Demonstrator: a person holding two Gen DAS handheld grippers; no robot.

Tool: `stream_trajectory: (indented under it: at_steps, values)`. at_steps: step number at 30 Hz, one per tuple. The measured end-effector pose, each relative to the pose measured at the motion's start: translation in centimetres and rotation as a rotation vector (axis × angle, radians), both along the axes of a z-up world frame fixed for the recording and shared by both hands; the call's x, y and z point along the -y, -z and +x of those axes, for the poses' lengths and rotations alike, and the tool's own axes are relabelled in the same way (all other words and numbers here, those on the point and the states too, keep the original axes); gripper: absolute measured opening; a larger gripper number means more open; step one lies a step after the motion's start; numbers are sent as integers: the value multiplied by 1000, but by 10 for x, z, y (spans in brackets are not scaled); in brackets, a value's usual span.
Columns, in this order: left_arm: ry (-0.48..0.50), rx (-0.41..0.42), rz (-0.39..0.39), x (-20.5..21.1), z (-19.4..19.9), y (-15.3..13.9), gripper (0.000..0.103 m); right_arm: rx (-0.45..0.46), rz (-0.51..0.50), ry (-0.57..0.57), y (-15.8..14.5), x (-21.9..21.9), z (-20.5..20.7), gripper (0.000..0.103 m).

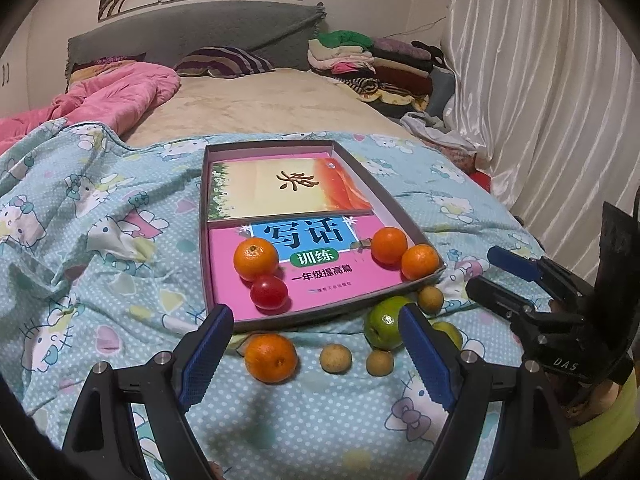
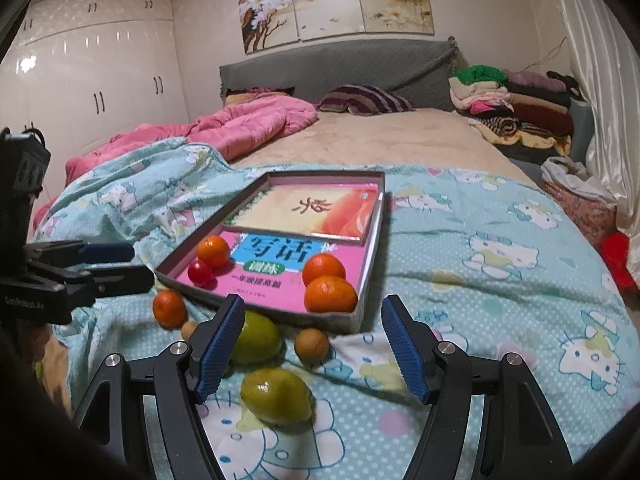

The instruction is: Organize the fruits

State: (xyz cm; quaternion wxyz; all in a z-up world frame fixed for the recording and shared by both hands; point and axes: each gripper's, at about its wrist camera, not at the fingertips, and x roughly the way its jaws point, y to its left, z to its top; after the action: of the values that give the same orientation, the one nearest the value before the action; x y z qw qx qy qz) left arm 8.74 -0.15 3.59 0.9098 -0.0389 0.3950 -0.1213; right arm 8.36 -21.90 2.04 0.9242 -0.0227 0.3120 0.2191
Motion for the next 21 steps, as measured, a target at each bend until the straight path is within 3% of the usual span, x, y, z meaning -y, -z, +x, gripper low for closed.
stream_trajectory:
  at_steps: [21]
  values:
    - [26, -82, 27, 5, -24, 36, 84, -58, -33, -22, 17, -4, -15, 73]
